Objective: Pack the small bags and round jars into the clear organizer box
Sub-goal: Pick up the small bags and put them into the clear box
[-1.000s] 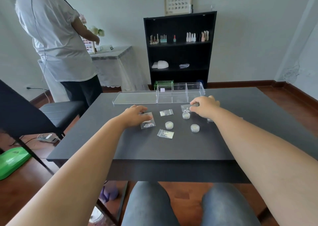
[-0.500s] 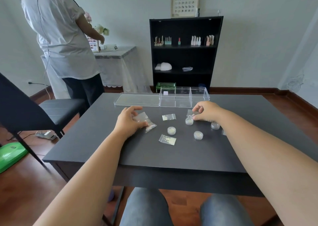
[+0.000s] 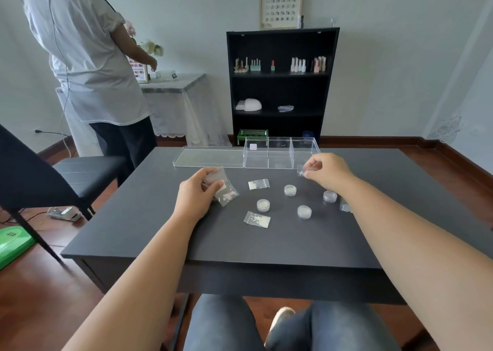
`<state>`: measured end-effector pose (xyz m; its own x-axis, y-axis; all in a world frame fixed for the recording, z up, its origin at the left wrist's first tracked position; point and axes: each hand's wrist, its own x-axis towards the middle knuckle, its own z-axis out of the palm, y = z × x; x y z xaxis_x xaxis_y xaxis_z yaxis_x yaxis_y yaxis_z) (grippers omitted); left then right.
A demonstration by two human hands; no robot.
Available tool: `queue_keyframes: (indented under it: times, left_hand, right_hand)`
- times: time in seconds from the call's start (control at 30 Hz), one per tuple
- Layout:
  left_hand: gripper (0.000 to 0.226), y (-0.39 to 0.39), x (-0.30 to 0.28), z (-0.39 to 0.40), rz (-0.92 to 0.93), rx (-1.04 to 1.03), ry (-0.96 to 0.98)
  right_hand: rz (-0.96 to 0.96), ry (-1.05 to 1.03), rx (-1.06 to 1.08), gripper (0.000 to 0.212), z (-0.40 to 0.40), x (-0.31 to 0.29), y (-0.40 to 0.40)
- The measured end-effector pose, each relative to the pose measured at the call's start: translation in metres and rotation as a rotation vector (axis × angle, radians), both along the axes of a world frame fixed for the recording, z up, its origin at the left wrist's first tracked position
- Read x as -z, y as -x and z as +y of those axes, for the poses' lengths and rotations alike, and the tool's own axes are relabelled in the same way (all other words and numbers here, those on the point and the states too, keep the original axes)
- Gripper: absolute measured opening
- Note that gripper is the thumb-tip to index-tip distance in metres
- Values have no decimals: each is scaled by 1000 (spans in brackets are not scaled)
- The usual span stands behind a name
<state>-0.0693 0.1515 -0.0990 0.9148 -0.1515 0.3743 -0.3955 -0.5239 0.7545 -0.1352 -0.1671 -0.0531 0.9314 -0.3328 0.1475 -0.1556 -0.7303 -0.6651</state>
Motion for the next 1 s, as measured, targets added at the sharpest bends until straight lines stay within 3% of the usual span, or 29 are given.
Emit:
queue_keyframes:
  times: [0.33, 0.6, 0.77, 1.0]
  left_hand:
    - [13, -1, 0, 2, 23, -20, 103]
    - [12, -7, -6, -9, 20, -76, 189]
    - [7, -29, -38, -42, -98, -62, 193]
    - [19, -75, -85, -92, -247, 14, 123]
  right_hand:
    - [-257, -76, -7, 19, 27, 5, -1]
    - [-412, -48, -58, 12, 35, 6, -17]
    - [-578, -198, 77, 12, 26, 9, -25]
    - [-665, -210, 153, 10, 12, 20, -19]
